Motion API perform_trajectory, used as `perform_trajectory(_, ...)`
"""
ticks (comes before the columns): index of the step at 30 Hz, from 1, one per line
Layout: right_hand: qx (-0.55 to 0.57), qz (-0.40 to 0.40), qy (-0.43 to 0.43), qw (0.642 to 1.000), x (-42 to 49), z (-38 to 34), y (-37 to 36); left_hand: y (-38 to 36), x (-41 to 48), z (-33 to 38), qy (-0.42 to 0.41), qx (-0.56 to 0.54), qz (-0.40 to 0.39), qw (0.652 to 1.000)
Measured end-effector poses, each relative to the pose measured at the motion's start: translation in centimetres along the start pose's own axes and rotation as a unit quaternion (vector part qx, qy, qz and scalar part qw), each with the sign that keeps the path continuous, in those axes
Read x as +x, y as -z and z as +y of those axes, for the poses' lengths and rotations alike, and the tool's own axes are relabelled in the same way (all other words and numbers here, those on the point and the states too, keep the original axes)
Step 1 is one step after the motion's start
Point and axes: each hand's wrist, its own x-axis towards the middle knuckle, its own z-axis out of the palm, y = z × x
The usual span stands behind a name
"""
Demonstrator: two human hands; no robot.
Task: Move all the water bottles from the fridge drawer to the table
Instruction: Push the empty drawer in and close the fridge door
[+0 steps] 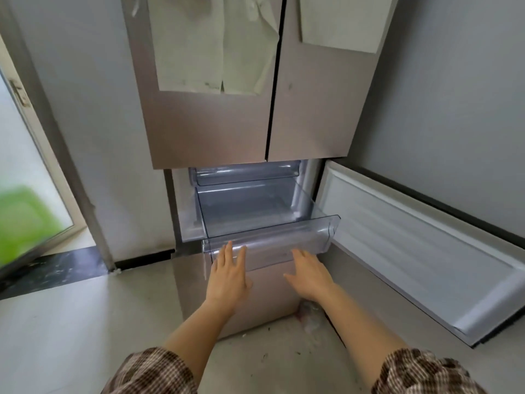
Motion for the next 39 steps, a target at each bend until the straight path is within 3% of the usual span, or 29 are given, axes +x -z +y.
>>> perform_trajectory(8,-0.002,0.007,-0.012,1.0,6.8,5.9,-0.6,-4.9,5.6,1.7,-0.026,0.061,-0.004,0.998)
perform_trajectory(14,-0.068,0.038,0.063,0.995,10.8,8.7,-1.3,-8.5,7.2,1.5,0.029,0.06,0.012,0.998)
perform_trajectory(22,-0.122,0.019,0.14,0.983,13.8,12.3,-4.4,-11.3,8.2,3.0,0.114,0.111,0.021,0.987)
perform_trajectory(39,-0.164,0.04,0.136,0.976,26.1,9.5,-4.1,-10.7,19.1,-2.1,0.113,0.152,0.04,0.981)
